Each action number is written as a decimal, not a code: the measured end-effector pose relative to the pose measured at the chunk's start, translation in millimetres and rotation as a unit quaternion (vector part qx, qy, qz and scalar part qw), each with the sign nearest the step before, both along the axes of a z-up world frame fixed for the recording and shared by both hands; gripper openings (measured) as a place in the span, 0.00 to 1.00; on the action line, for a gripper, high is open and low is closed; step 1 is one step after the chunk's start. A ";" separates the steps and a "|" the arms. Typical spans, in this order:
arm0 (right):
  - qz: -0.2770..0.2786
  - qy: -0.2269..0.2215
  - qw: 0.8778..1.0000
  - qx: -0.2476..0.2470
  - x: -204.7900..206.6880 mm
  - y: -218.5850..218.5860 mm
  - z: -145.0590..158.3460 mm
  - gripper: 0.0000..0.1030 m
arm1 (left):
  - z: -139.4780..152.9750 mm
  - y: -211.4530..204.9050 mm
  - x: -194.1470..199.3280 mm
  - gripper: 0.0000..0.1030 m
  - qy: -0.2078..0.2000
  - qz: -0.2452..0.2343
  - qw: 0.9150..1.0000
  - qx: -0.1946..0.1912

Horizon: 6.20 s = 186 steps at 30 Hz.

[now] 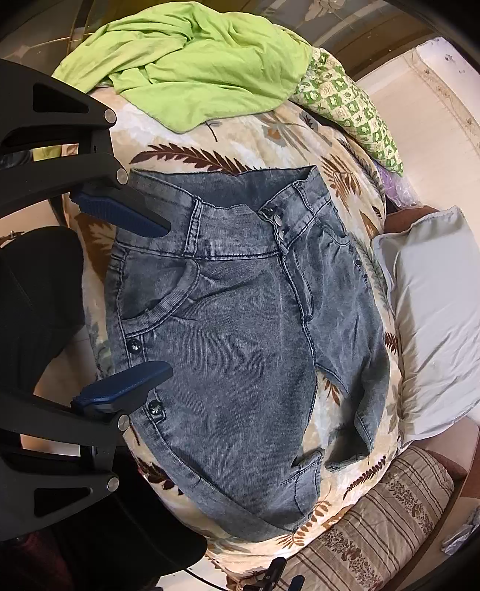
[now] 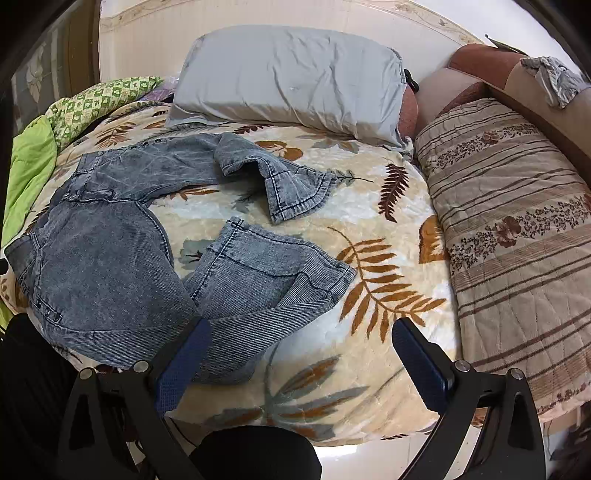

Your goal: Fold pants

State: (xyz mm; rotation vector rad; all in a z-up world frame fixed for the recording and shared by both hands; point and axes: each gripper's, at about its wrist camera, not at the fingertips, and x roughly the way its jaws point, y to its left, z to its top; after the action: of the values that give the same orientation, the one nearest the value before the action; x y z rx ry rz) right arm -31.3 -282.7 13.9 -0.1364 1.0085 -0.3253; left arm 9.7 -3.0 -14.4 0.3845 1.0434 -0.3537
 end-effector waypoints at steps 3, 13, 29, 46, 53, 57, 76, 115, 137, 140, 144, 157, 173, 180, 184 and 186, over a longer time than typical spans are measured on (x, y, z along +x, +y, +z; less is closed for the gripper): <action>0.000 0.001 1.000 0.000 0.8 -0.1 0.3 0.96 | -0.5 -2.0 0.8 0.68 0.001 -0.001 1.000 -0.001; -0.006 0.006 1.000 0.005 0.6 -8.1 -4.6 0.96 | -5.5 -7.6 6.1 0.68 0.010 0.001 1.000 0.004; -0.025 0.000 0.999 0.043 11.5 -29.7 -9.1 0.96 | -11.6 -9.2 38.8 0.68 0.044 0.037 0.998 -0.029; -0.159 -0.011 0.935 0.318 54.9 -119.2 -81.5 0.75 | -72.9 121.3 94.2 0.68 0.175 0.284 0.924 -0.190; -0.147 -0.066 0.922 0.351 54.4 -127.1 -70.6 0.10 | -88.5 125.6 103.3 0.28 0.172 0.299 0.902 -0.258; -0.130 -0.151 0.926 0.321 25.3 -128.3 -19.1 0.09 | -73.7 128.3 98.4 0.15 0.157 0.296 0.906 -0.259; -0.149 -0.088 0.959 0.223 -23.0 -167.8 -17.8 0.72 | -21.0 128.0 96.3 0.61 0.100 0.210 0.952 -0.201; -0.075 0.017 0.985 0.157 90.4 -159.9 -76.5 0.04 | -63.7 66.5 138.8 0.47 0.120 0.205 0.965 -0.107; -0.247 -0.115 0.919 0.286 -45.5 -203.3 -68.1 0.62 | -65.0 129.3 82.4 0.51 0.173 0.254 0.916 -0.257; -0.252 -0.127 0.903 0.324 -52.4 -188.7 -77.2 0.62 | -70.8 144.4 72.8 0.55 0.175 0.276 0.893 -0.310; -0.275 -0.146 0.880 0.357 -43.8 -187.8 -85.4 0.61 | -91.5 146.9 71.2 0.56 0.197 0.292 0.875 -0.332; -0.231 -0.158 0.916 0.286 -74.8 -188.0 -14.2 0.13 | -83.1 129.2 82.5 0.06 0.169 0.283 0.921 -0.210; -0.218 -0.122 0.944 0.215 -36.1 -205.2 -26.6 0.67 | -34.0 112.3 110.0 0.35 0.100 0.207 0.949 -0.213; -0.198 -0.026 0.962 0.187 44.3 -207.8 -65.5 0.07 | -67.2 59.5 146.0 0.33 0.140 0.196 0.954 -0.178; -0.188 -0.058 0.968 0.153 55.7 -209.8 -59.4 0.07 | -83.1 42.8 155.7 0.33 0.126 0.199 0.962 -0.138; -0.201 -0.011 0.969 0.143 66.5 -216.3 -79.5 0.11 | -101.3 38.0 161.6 0.33 0.143 0.206 0.962 -0.107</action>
State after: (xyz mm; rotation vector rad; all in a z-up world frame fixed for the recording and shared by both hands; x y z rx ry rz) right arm 35.2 -499.0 -65.6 0.3365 1.0465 -0.5439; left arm 171.4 34.9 -115.6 -0.0877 1.3214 -0.1450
